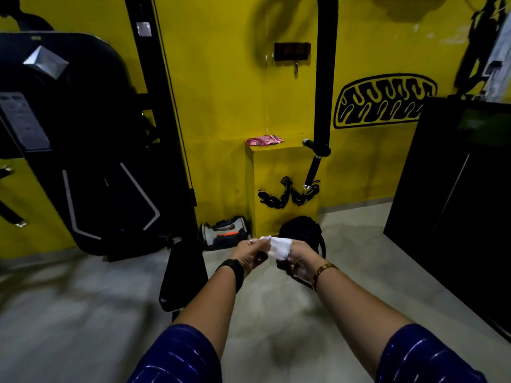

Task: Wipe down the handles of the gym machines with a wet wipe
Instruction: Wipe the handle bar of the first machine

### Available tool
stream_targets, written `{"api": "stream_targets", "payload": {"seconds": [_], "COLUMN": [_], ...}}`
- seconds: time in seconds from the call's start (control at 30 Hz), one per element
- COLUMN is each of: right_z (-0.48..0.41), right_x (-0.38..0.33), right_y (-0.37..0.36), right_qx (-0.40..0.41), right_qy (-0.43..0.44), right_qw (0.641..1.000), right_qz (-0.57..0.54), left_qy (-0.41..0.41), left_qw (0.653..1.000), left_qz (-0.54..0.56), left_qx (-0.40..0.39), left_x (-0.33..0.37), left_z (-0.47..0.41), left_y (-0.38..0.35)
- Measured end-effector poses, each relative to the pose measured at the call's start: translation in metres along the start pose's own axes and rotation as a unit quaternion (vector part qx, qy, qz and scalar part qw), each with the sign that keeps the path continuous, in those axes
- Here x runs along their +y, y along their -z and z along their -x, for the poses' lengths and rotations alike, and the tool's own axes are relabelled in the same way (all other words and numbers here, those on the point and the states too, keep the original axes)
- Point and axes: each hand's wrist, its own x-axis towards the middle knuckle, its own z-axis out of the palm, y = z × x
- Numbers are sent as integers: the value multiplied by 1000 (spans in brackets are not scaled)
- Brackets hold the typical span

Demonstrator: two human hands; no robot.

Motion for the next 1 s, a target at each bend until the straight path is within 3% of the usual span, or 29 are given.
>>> {"api": "stream_targets", "payload": {"seconds": [0.17, 0.3, 0.4, 0.53, 0.8, 1.0], "right_z": [-48, -86, -116, -145, -192, -229], "right_x": [-22, -46, -61, -74, -91, -113], "right_y": [12, 7, 2, -3, 11, 40], "right_qx": [78, 45, 95, 122, 187, 190], "right_qy": [79, 114, 154, 139, 111, 131], "right_qw": [983, 988, 981, 982, 973, 970], "right_qz": [-147, -92, -65, -33, -81, -72], "left_qy": [-2, 6, 4, 19, 103, 97], "left_qw": [1000, 1000, 998, 996, 991, 991], "left_qz": [20, 10, -12, -23, 34, 33], "left_qx": [6, -25, -55, -79, -84, -91], "left_x": [16, 32, 42, 55, 62, 73], "left_z": [-65, -120, -162, -203, -270, -315], "left_y": [3, 8, 14, 15, 1, -27]}}
